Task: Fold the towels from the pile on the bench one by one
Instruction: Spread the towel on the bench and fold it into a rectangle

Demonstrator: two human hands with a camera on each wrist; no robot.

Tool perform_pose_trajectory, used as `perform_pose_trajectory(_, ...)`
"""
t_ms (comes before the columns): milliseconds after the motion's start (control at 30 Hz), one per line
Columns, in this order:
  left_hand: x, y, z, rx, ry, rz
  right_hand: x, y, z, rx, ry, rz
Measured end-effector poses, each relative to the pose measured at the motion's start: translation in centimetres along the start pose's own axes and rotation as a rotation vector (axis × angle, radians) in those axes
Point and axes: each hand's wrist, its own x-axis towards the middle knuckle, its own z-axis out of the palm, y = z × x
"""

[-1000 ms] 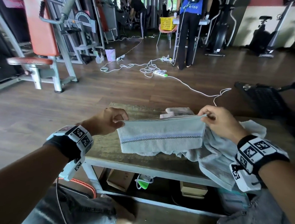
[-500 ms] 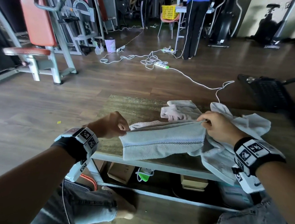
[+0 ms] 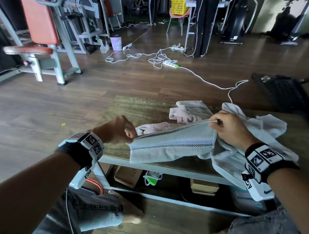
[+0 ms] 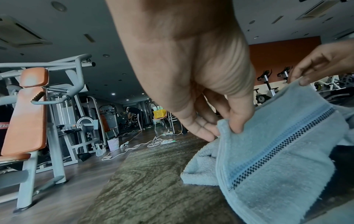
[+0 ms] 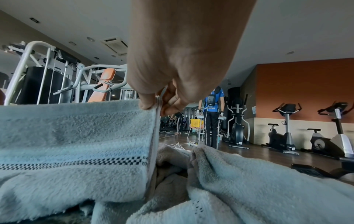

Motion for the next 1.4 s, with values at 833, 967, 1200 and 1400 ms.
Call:
perform_pose_trajectory(833,-0.7,0.1,0.4,-0.015,0.291,0.036,-0.4,0.5,0.4,0.02,0.085,0.058)
perform_pose_trajectory(967,-0.7,0.2,0.3,0.009,0.342,0.041,-0.5,0.4,0.3,0.031,0.095,0.078)
perform_pose_trajectory(1200,-0.6,1.2,0.1,0.01,0.346,0.02,-0.9,-0.2,0.0,0.066,0.101,0.179)
perform_pose_trajectory(1400,-0.5,0.6,-0.6,0.003,0.331,0.063,-0.6,-0.7,-0.5,0.11,0.119,0.193)
